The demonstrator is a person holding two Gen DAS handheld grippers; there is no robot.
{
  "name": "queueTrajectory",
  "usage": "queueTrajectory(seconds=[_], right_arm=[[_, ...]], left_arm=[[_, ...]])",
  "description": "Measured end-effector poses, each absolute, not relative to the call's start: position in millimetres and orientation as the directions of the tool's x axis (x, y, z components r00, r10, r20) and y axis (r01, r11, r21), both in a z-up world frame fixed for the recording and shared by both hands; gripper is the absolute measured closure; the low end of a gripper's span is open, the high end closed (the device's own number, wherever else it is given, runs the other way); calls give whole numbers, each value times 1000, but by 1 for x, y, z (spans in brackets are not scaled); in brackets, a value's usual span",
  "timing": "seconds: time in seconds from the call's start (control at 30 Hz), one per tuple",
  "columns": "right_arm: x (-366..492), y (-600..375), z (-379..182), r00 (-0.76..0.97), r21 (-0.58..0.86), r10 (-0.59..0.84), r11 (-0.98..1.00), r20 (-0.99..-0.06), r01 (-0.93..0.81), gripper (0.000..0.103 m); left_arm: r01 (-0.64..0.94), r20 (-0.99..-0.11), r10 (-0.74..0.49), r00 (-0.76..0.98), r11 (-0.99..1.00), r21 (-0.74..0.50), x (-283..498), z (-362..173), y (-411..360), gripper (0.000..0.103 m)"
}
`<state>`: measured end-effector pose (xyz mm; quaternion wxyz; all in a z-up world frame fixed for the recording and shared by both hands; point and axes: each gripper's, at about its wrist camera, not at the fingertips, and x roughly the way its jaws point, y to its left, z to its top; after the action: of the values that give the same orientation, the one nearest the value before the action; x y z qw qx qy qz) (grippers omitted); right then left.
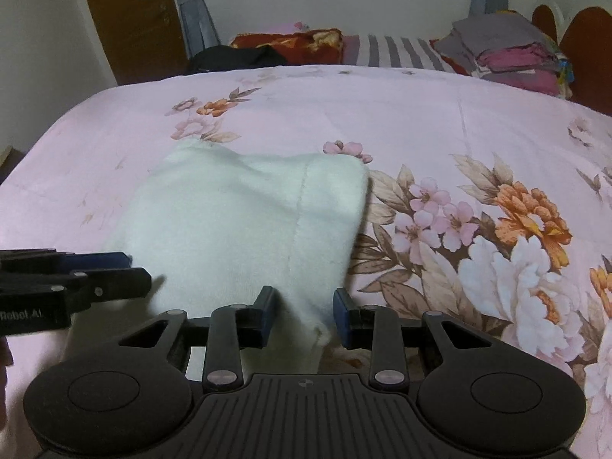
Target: Fold small clothes
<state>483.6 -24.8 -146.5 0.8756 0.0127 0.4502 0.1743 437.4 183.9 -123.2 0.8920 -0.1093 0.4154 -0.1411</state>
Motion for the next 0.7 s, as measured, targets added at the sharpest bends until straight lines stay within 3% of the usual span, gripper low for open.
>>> queueTrajectory(seconds=[0.2,0.33,0.47,0.7], right_arm=[[476,-40,-141,527,205,327,939,-784,-277,70],[449,-42,-110,568,217,381,916,-730,-336,70],[416,-28,-118,483,270,465,866,-742,-421,70],[388,-27,-146,447,226,422,875,-789,-428,70]], left_arm=[[122,-723,-302,621,949,-292,415,-113,188,66],[135,-707,-287,646,955,-264,382,-99,180,62],[141,-708,-248,661,968,-208,355,-105,162,69],[63,-747,-184,640,980,-187,321,-130,161,74]])
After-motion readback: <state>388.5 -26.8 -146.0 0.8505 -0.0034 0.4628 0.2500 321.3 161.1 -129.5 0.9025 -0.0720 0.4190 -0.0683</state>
